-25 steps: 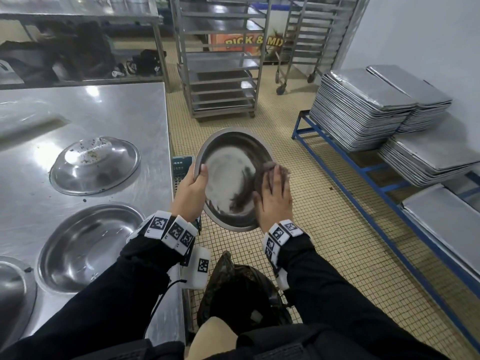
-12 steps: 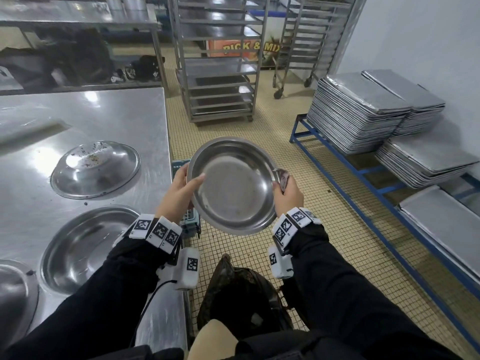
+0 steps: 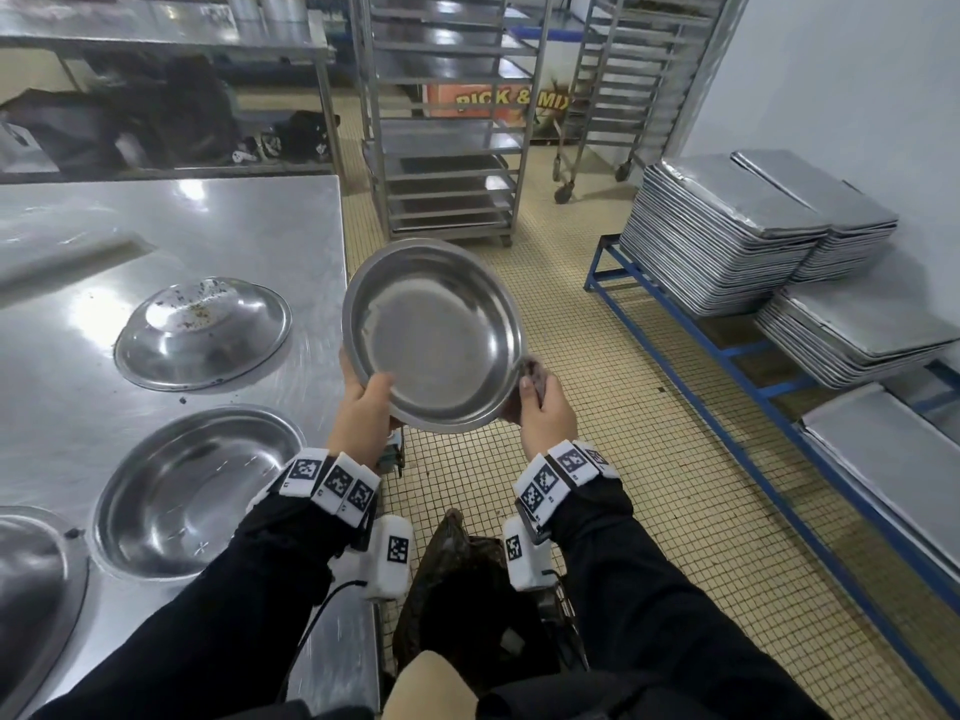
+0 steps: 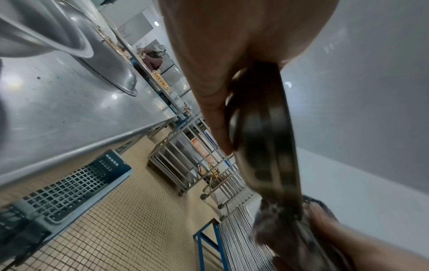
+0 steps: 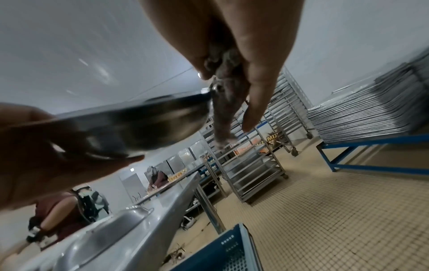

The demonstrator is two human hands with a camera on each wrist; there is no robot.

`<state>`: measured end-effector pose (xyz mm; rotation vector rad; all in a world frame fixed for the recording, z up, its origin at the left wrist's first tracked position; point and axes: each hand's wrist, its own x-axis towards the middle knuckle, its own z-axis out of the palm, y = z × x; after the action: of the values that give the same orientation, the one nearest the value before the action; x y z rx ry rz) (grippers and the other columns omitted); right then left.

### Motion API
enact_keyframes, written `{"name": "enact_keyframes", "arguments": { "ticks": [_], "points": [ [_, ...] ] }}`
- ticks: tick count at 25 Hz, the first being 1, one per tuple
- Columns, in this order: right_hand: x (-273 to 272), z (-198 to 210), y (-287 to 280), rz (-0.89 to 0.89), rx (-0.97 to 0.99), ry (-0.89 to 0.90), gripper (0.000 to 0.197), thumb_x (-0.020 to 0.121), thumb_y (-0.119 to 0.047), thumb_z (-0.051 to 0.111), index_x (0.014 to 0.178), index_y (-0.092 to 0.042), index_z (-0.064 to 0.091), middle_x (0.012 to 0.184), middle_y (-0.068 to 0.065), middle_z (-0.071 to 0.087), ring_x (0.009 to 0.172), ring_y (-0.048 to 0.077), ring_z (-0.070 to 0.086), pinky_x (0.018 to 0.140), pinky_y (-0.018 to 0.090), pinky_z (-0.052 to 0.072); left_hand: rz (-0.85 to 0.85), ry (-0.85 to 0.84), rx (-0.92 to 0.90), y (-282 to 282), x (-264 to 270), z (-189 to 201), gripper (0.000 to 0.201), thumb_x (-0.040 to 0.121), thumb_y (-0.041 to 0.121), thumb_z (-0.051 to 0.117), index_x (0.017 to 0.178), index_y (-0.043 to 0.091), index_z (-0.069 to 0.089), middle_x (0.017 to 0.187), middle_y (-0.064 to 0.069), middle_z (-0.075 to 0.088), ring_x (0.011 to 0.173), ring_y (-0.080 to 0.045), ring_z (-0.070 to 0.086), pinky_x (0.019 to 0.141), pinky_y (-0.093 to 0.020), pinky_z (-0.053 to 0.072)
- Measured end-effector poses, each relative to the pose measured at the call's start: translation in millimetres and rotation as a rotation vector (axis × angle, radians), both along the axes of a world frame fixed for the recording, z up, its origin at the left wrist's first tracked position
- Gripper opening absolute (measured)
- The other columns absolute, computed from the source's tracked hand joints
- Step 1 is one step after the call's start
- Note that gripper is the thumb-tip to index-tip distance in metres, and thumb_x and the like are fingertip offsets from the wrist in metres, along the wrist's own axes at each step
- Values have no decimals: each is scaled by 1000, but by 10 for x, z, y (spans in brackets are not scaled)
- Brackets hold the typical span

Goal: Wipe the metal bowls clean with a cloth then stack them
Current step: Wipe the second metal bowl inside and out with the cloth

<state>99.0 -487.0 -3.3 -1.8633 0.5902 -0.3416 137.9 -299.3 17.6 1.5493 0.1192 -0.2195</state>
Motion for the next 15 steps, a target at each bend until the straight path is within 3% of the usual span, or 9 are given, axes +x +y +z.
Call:
{"name": "enact_keyframes", "arguments": {
  "ticks": [2,5,7,9,11,12,14,15],
  "points": [
    [-55,-47,-16,-2,-68,8,27,98,-30,45,118,-16,55,105,-3,62,96,14,60,75,24,44,16,13,29,95,48,-86,72,81,53,48,145,25,30,128,-10,59,113,-26,60,101,-47,46],
    [-131,-35,117,115,-192,-16,29,96,-29,49,122,-18,54,110,-7,53,99,7,53,82,18,44,-67,-63,124,161,-34,-44,57,95,59,36,146,38,21,143,-9,47,127,-28,49,107,-47,38],
    [-157,-71,305,270,-230,-41,35,96,-30,49,130,-23,49,121,-6,52,105,6,51,91,20,45,-112,-99,150,149,-112,7,56,99,53,28,150,31,18,145,-7,42,125,-13,47,104,-29,37],
    [-200,-145,551,495,-298,-58,40,98,-36,43,137,-27,42,136,-4,47,119,11,48,102,30,41,-124,-122,142,108,-163,25,52,102,43,25,150,25,20,137,2,44,108,6,48,89,-10,37],
    [-251,-260,746,734,-413,-91,47,101,-42,30,145,-28,32,150,-3,33,134,13,36,110,31,31,-100,-155,103,85,-178,71,47,103,38,28,149,24,26,130,12,46,117,1,44,90,-3,35],
    [-267,-312,788,798,-463,-89,50,101,-45,25,148,-29,26,155,-6,24,138,13,30,111,30,29,-75,-164,91,100,-143,63,45,103,37,30,146,23,32,127,10,52,123,-8,47,94,-10,40],
    [-241,-398,720,811,-617,-9,59,96,-55,8,150,-31,16,158,-7,14,143,15,18,114,31,18,-41,-161,78,129,-92,90,44,103,37,34,142,18,41,117,-5,60,117,-19,55,100,-24,45],
    [-214,-423,644,773,-741,39,68,92,-60,-2,150,-29,13,158,-5,13,145,17,10,117,31,7,-45,-163,78,145,-78,121,44,103,36,34,141,16,42,114,-2,61,113,-16,56,96,-17,46]
  ]
}}
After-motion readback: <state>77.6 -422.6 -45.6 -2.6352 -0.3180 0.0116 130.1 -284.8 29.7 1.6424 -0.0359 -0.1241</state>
